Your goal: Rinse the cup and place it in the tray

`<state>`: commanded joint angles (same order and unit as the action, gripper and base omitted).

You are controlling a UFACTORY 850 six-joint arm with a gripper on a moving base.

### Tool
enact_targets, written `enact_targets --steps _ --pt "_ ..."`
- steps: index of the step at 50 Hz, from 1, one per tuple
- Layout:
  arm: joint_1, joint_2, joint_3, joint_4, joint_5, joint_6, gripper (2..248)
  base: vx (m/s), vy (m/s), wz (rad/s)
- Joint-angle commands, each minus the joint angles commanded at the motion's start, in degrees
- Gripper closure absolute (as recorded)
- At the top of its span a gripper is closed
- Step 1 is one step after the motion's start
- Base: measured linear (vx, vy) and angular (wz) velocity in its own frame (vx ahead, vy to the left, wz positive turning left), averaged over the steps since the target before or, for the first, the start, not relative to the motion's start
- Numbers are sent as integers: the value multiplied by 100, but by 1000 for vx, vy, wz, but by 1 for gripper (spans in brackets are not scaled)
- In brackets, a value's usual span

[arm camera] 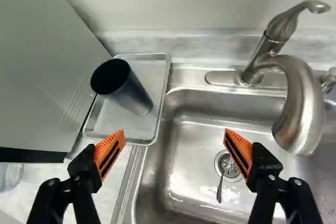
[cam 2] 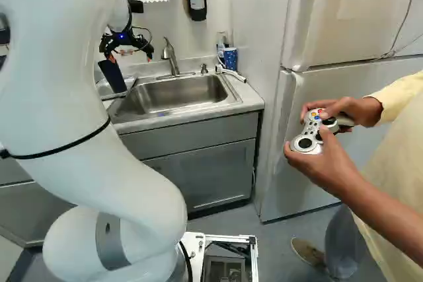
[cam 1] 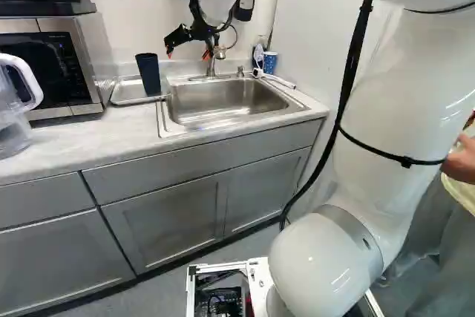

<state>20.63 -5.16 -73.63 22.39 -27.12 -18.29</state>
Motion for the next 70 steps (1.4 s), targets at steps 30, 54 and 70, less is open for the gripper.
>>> enact_targets --steps 30,54,70 --pt "-506 423 440 42 -491 0 3 0 0 0" --pt "-946 719 737 42 -491 0 3 0 0 0" --pt "-1042 770 787 42 -491 0 3 0 0 0"
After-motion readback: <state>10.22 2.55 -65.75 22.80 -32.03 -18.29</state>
